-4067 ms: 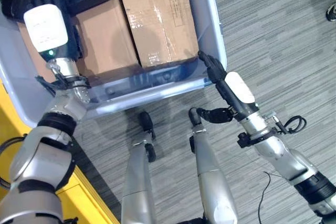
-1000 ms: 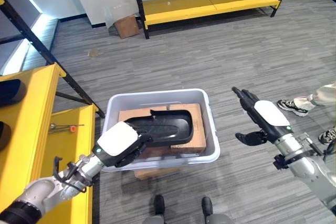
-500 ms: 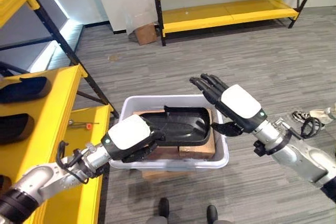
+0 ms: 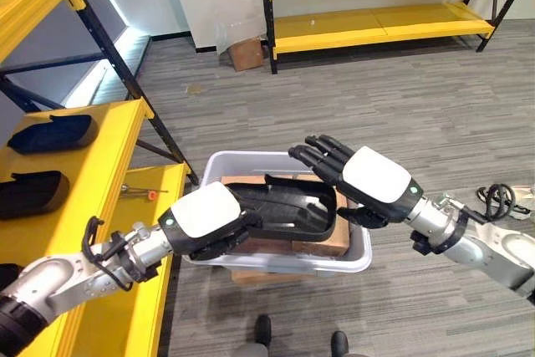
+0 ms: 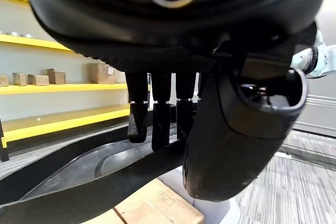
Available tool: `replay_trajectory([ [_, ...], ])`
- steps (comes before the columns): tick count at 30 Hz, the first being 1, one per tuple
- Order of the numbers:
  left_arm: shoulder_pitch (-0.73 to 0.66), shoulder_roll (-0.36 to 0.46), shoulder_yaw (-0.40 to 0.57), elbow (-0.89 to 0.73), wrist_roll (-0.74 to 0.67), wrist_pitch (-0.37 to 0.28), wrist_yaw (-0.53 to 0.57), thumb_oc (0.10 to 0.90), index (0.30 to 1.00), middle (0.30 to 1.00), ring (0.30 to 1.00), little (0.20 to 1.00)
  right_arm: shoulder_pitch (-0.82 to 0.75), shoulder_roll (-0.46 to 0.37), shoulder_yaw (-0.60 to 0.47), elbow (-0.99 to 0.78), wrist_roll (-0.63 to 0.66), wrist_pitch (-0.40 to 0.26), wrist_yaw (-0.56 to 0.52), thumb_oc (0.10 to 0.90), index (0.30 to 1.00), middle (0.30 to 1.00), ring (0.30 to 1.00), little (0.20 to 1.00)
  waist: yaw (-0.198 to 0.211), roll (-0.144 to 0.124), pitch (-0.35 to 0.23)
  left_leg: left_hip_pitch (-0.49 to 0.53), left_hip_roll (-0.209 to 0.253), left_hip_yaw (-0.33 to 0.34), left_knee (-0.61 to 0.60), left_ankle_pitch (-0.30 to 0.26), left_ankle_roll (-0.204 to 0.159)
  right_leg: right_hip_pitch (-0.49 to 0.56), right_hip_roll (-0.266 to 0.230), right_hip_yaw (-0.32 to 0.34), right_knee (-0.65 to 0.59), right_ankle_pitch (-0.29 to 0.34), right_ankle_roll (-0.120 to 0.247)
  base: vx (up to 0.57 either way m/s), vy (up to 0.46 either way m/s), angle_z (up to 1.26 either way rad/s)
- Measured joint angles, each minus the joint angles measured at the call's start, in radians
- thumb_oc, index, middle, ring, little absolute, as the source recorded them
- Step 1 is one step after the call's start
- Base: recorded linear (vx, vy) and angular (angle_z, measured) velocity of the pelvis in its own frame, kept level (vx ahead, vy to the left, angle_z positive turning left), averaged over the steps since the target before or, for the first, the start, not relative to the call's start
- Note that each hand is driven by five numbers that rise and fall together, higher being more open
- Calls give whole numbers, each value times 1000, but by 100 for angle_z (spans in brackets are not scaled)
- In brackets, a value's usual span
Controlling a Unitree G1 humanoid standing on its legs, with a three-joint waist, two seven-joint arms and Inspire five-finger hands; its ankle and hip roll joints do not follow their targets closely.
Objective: Move parts from the plastic box to the shelf.
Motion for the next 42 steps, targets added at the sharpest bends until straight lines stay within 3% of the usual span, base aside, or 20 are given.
replay_trajectory([
  [12,-2,0,0,-2,2,-3,0,400,300,300,300,300,-1,-11,2,0,2,-86,97,900,1000,1000,1000,1000,-4,0,0,6,0,2,0,0,0,1,0,4,0,0,0,0,0,0],
  [17,-44,0,2,-27,-2,3,12,400,300,300,300,300,-10,-8,49,-4,5,-128,141,900,1000,1000,1000,1000,-1,0,0,10,0,2,0,0,0,8,0,3,0,0,0,0,0,0],
  [34,-54,23,59,-53,-1,3,47,400,300,300,300,300,-11,-9,49,-42,39,-125,175,900,1000,1000,1000,1000,-1,-1,0,14,0,0,0,0,0,11,0,2,0,-3,0,0,0,0],
  [42,-67,57,45,-95,-44,-7,-95,400,300,300,300,300,-12,-20,53,-15,-103,-97,111,900,1000,1000,1000,1000,4,-2,1,14,0,-10,0,0,0,22,0,-15,0,-3,0,2,-5,3],
])
